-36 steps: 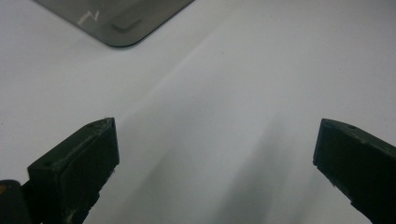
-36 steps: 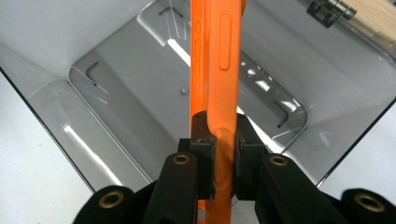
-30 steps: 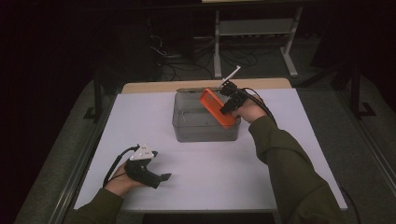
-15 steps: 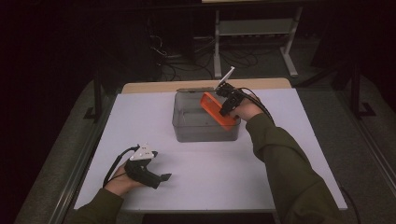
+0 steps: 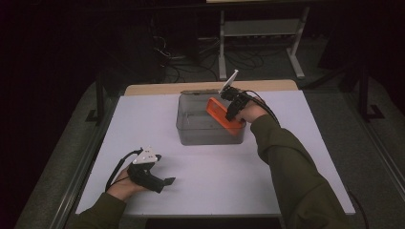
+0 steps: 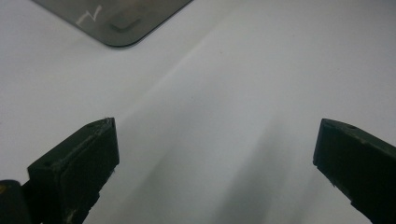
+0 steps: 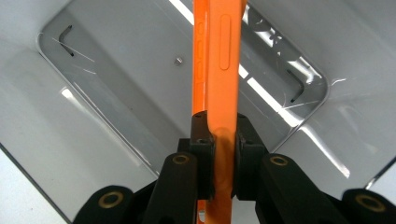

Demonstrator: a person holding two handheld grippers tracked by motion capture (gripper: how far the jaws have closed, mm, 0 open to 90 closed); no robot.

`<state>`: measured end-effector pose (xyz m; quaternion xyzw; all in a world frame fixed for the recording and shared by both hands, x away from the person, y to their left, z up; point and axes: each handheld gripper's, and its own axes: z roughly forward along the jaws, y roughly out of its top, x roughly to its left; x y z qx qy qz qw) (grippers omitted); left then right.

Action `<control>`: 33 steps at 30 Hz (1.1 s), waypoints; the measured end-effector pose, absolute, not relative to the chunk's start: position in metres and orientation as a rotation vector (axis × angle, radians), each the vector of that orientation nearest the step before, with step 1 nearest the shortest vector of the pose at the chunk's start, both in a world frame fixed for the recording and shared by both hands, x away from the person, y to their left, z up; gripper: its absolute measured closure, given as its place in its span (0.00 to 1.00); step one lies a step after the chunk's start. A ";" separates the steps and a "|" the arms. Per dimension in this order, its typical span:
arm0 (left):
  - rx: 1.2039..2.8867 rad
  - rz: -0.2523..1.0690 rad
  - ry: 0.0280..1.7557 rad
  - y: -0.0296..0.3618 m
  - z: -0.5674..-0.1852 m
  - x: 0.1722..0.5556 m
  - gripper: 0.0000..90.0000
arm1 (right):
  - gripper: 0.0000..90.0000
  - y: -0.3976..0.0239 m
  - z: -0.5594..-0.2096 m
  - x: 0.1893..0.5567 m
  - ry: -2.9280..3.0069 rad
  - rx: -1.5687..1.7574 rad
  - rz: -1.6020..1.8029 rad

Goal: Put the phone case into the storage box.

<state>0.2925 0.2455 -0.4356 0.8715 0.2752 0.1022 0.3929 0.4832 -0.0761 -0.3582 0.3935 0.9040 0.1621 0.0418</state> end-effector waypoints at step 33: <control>2.219 0.254 0.695 0.246 -0.436 0.292 0.00 | 0.89 -0.065 -0.365 0.490 2.830 1.221 0.319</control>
